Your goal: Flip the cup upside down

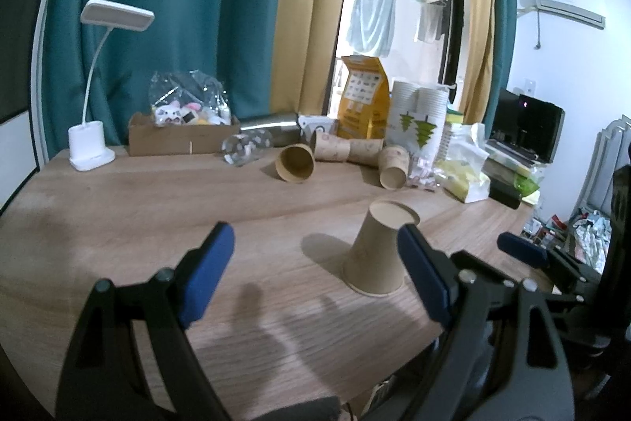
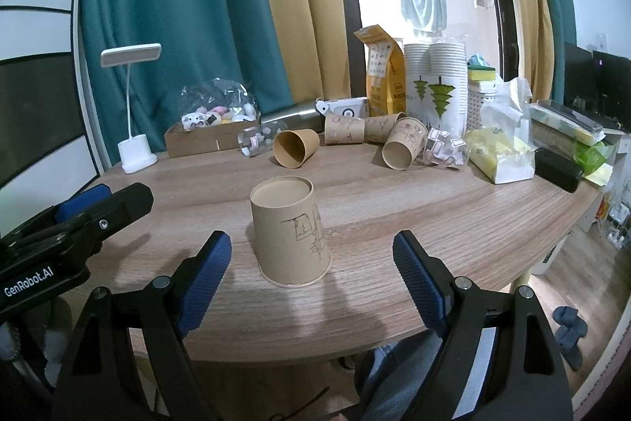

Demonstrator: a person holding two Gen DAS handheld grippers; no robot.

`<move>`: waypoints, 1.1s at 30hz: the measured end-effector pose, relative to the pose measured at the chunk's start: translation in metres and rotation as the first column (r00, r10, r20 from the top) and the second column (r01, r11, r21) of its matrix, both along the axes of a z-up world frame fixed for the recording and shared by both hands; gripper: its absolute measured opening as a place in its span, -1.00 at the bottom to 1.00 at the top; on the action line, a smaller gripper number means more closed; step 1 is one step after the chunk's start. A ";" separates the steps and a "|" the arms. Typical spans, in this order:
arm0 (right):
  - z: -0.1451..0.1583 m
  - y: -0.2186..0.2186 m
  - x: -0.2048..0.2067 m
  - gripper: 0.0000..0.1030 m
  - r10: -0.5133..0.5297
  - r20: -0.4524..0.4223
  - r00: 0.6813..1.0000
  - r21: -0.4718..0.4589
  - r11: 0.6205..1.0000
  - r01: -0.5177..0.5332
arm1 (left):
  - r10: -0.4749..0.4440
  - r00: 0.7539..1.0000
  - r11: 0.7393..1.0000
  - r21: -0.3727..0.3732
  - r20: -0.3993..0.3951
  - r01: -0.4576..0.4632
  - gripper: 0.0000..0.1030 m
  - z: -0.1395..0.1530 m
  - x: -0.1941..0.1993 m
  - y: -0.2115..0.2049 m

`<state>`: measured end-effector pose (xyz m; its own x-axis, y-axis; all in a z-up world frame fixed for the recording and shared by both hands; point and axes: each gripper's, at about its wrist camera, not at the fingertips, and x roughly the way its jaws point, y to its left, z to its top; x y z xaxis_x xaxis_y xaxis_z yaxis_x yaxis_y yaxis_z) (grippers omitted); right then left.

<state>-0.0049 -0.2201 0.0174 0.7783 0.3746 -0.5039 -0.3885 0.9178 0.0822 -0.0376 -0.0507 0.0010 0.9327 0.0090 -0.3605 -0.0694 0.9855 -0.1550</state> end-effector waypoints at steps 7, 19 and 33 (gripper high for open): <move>0.000 0.000 0.000 0.68 0.000 -0.001 1.000 0.000 1.000 0.000 | 0.001 1.000 1.000 0.000 -0.001 -0.001 0.67 0.000 0.000 0.000; -0.001 0.001 0.000 0.68 0.000 -0.001 1.000 0.002 1.000 0.000 | 0.005 1.000 1.000 0.001 0.001 -0.005 0.67 0.000 -0.001 0.007; -0.001 0.000 0.000 0.68 0.001 -0.003 1.000 0.003 1.000 -0.001 | 0.002 1.000 1.000 0.002 0.002 -0.002 0.67 0.000 -0.001 0.007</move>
<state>-0.0050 -0.2199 0.0168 0.7765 0.3766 -0.5052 -0.3889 0.9173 0.0860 -0.0385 -0.0440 0.0012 0.9336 0.0114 -0.3582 -0.0709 0.9856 -0.1533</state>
